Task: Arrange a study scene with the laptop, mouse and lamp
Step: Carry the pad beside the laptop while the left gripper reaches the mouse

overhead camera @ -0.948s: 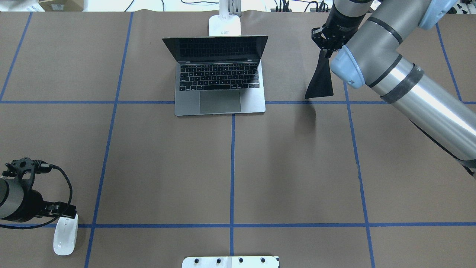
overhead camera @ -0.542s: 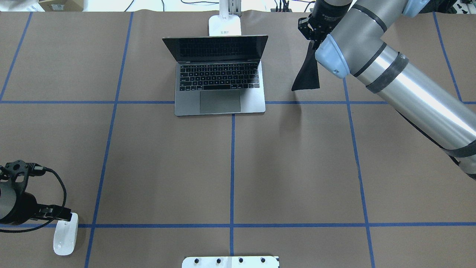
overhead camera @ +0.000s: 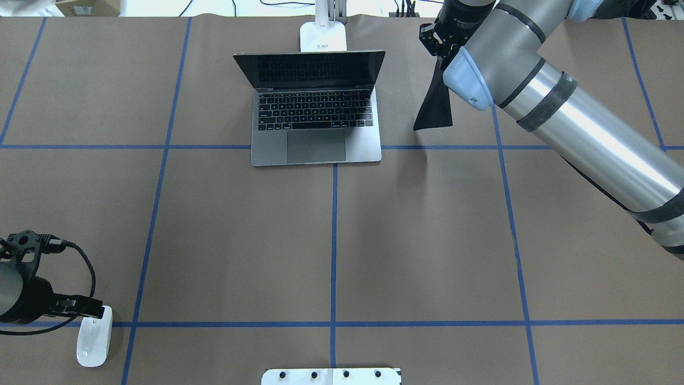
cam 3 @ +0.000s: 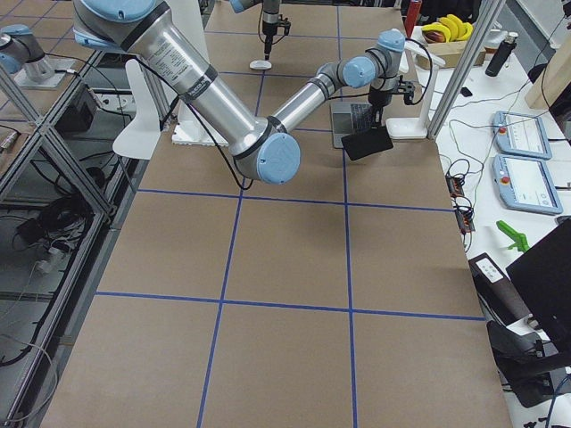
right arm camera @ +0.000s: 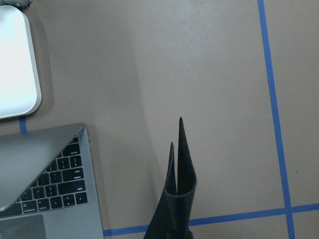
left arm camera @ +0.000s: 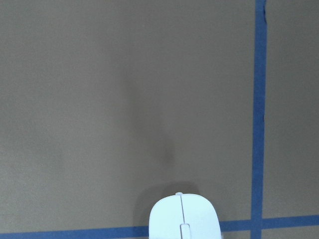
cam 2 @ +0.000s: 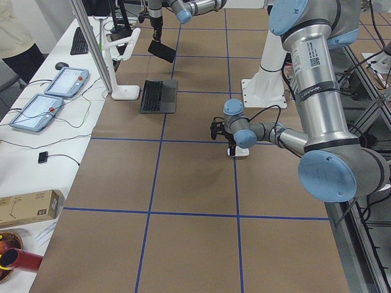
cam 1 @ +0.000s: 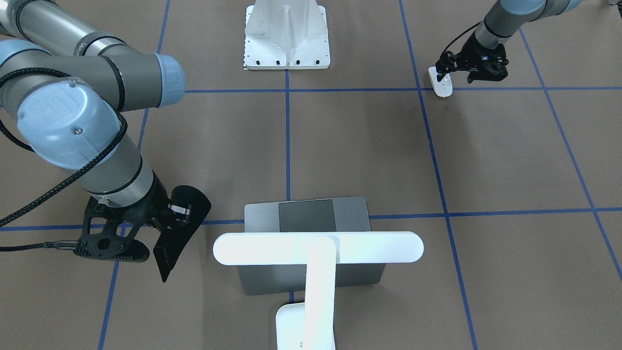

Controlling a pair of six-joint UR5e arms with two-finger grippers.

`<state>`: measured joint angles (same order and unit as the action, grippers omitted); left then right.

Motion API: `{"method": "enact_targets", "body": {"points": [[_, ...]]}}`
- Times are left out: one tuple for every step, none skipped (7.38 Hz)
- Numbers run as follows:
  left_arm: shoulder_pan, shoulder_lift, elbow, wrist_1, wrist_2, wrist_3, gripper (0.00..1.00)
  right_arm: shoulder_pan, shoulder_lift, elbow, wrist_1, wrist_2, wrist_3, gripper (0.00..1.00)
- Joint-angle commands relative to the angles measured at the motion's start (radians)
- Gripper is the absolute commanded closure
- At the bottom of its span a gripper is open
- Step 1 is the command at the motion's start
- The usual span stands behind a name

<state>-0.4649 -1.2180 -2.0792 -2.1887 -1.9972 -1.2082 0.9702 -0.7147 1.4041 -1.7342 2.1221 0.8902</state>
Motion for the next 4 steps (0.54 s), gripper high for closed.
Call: {"method": "enact_targets", "body": {"points": [[0.0,0.0,-0.001,0.001,0.0,-0.001,0.0,-0.005,0.001,-0.011,0.015,-0.005,0.006,0.0],[0.0,0.0,-0.001,0.001,0.0,-0.004,0.0,-0.005,0.001,-0.01,0.015,-0.005,0.015,0.0],[0.002,0.0,-0.001,0.003,0.0,-0.01,0.0,-0.005,0.0,-0.011,0.015,-0.004,0.018,0.0],[0.014,-0.001,0.001,0.003,0.003,-0.039,0.0,-0.005,-0.006,-0.011,0.015,-0.004,0.015,0.0]]}}
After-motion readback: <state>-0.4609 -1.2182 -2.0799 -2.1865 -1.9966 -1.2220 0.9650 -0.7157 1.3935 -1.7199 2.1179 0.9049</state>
